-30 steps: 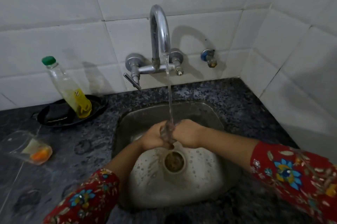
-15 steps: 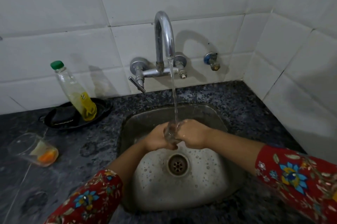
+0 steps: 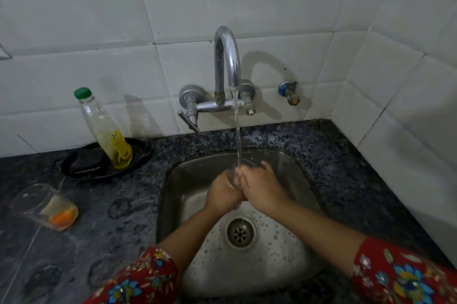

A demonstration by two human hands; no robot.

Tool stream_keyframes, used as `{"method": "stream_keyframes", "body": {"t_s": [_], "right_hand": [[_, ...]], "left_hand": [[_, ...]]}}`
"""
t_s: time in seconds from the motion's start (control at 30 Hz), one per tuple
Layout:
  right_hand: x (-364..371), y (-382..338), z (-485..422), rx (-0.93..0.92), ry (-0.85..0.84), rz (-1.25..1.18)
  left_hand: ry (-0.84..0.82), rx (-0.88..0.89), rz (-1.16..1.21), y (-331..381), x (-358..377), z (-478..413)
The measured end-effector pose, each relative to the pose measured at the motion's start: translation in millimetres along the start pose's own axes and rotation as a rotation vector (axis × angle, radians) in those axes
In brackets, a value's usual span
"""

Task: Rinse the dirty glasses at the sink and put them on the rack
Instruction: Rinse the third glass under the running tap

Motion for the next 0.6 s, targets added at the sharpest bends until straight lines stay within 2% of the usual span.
{"method": "stream_keyframes", "body": {"t_s": [0.07,0.17,0.23,0.3,0.37,0.47,0.53,0.6], "right_hand": [[-6,-4,2,-0.052,0.005,-0.090],[-18,-3,16,-0.401,0.057,-0.104],[-24,7,19,-0.525,0.176,-0.079],[-30,9,20,-0.481,0.245,-0.188],[-32,9,13,-0.285,0.221,-0.355],[-22,5,0,-0.012,0.072,-0.447],[-26,-1,-1,-0.028,0.047,-0.452],[-28,-3,2,-0.141,0.002,-0.443]], "left_hand": [[-0.054,0.043,-0.003,4,-5,-4],[-0.366,0.043,0.061,6,-2,-2],[-0.430,0.026,0.165,7,0,1],[-0.385,0.023,0.264,4,1,0],[-0.271,0.002,0.258,1,2,-1],[-0.010,-0.106,-0.151,-4,-10,4],[0.035,-0.116,-0.230,-2,-14,8],[-0.121,-0.056,-0.002,-2,-9,2]]}}
Point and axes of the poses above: each hand's wrist, its own z-axis away from the middle knuckle, its own x-axis out of the palm, y = z × x, the point moved 8 cm from there along -z, towards the middle knuckle, and after that the axes turned 14 degrees about x, right-handed, at the moved point
